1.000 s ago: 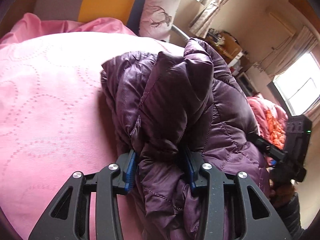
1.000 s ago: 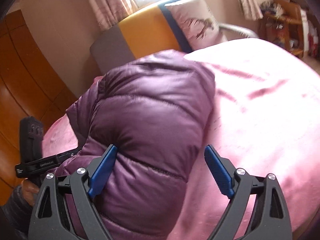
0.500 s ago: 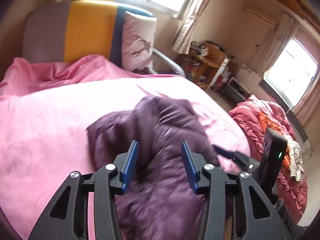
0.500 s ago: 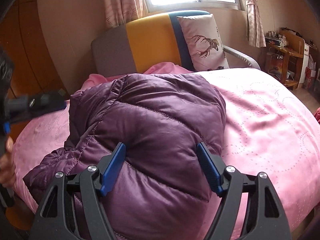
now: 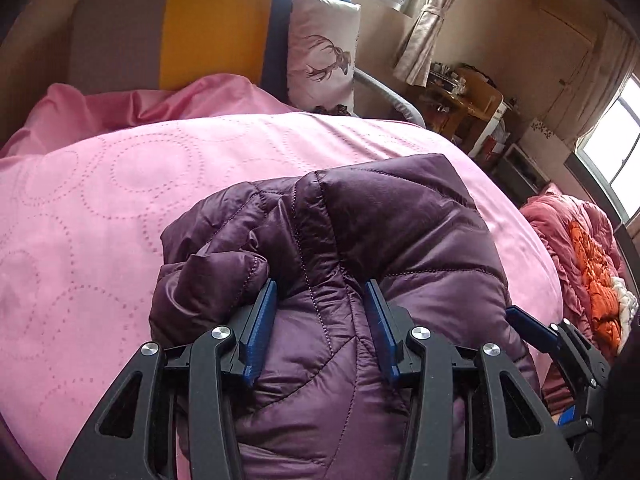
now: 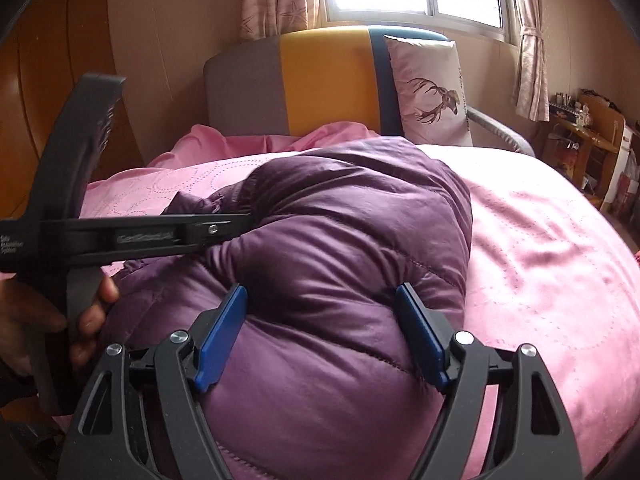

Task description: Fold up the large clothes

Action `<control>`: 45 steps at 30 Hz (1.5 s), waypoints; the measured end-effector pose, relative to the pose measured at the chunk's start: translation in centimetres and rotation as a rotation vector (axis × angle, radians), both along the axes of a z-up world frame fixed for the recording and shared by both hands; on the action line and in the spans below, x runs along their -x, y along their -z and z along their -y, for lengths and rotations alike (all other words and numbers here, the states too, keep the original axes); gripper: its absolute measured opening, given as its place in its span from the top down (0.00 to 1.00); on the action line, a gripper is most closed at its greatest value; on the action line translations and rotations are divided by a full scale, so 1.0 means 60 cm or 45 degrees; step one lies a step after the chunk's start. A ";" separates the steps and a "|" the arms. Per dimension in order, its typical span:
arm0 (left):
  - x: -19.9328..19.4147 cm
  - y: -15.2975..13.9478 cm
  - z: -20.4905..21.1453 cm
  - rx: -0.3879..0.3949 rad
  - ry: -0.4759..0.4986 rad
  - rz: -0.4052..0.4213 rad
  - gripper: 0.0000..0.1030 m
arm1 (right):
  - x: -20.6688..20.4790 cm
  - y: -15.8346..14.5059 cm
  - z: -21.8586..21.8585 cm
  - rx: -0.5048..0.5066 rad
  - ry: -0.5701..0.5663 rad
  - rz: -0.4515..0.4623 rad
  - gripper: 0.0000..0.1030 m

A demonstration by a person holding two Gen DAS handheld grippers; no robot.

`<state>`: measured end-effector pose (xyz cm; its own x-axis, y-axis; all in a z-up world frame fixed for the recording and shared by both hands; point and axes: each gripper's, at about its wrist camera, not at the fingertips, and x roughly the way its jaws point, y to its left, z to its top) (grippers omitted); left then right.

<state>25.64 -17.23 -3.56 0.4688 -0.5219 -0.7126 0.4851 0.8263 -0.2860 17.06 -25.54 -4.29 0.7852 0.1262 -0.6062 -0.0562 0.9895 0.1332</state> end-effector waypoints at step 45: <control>0.221 -0.055 -0.161 -0.035 -0.291 0.180 0.12 | 0.276 -0.050 -0.100 0.004 0.284 -0.123 0.03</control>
<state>12.39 -7.60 -0.23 0.6679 -0.3727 -0.6441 0.3188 0.9254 -0.2049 0.52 -19.52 -1.32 0.7320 -0.0459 -0.6798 0.1770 0.9763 0.1246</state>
